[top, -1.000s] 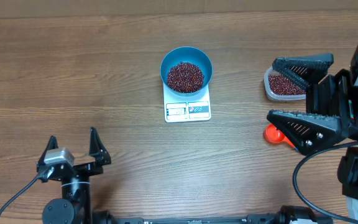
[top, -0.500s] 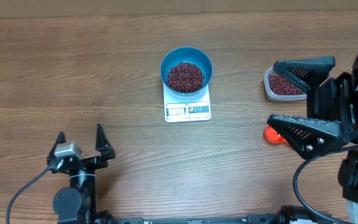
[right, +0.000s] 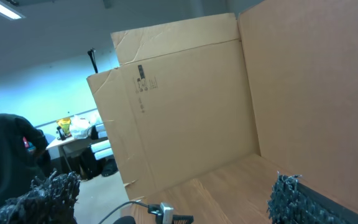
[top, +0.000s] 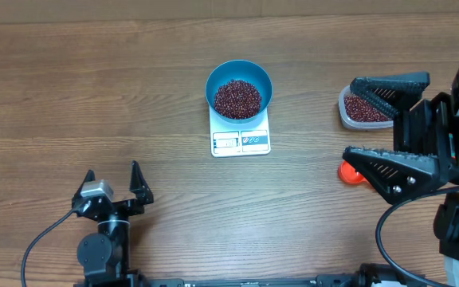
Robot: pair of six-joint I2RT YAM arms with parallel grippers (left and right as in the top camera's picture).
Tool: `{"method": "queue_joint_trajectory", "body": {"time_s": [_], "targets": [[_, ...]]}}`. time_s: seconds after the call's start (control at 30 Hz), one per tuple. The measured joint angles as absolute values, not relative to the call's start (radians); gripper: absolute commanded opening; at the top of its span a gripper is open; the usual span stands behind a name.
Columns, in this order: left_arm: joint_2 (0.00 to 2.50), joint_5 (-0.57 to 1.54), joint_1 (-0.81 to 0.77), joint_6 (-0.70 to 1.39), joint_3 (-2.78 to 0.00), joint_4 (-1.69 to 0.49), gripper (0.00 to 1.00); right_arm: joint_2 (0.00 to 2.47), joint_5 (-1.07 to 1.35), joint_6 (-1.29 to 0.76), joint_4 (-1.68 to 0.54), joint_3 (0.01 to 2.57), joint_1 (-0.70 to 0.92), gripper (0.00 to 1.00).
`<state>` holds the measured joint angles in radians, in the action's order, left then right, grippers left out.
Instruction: Scoop item into bowl and weigh 150g on scale
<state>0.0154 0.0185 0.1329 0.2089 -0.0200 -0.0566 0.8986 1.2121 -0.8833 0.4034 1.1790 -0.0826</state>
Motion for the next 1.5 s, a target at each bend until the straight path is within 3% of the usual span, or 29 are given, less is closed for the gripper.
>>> {"method": "queue_joint_trajectory", "body": {"time_s": [0.9,1.23,1.5], "targets": [[0.015,0.018,0.133,0.210,-0.010,-0.078,1.00,0.796,1.213,-0.882,0.358,1.179,-0.085,1.00],[0.015,0.018,0.133,0.210,-0.010,-0.078,1.00,0.679,1.212,-0.882,0.293,1.179,-0.178,1.00],[0.015,0.018,0.133,0.210,-0.010,-0.078,1.00,0.645,1.156,-0.882,0.391,1.179,-0.182,1.00]]}}
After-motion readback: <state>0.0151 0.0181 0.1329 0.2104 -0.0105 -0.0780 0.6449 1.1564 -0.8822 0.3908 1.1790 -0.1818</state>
